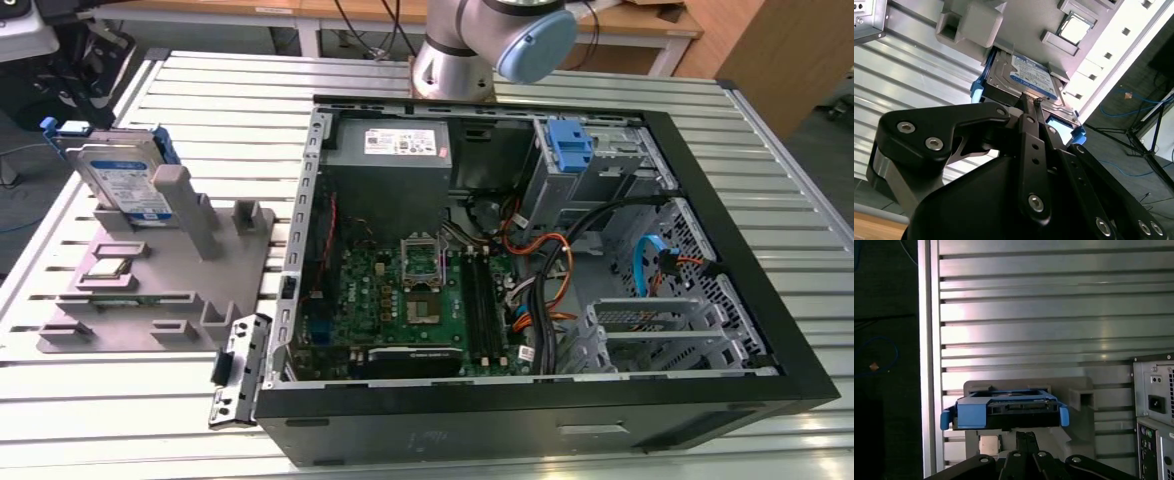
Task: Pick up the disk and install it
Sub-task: 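Pick up the disk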
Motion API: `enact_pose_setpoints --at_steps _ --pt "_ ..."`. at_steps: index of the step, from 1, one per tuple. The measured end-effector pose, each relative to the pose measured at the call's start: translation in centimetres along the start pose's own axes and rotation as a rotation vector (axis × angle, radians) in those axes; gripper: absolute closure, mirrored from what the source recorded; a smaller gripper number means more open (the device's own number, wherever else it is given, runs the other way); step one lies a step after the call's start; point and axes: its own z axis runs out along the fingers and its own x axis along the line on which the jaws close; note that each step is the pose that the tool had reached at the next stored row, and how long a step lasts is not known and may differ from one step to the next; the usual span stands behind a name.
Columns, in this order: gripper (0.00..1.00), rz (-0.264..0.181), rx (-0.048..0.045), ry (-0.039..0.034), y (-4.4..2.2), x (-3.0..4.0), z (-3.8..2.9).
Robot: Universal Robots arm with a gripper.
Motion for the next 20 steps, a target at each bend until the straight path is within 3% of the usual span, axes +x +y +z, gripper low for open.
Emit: enact_pose_setpoints --at_steps 3,12,20 --pt "0.89 -0.035 -0.0001 0.0014 0.0 0.0 0.0" --pt "0.89 -0.047 -0.0001 0.002 0.0 0.0 0.0" --pt "0.89 -0.145 -0.0014 0.0063 0.0 0.0 -0.01"
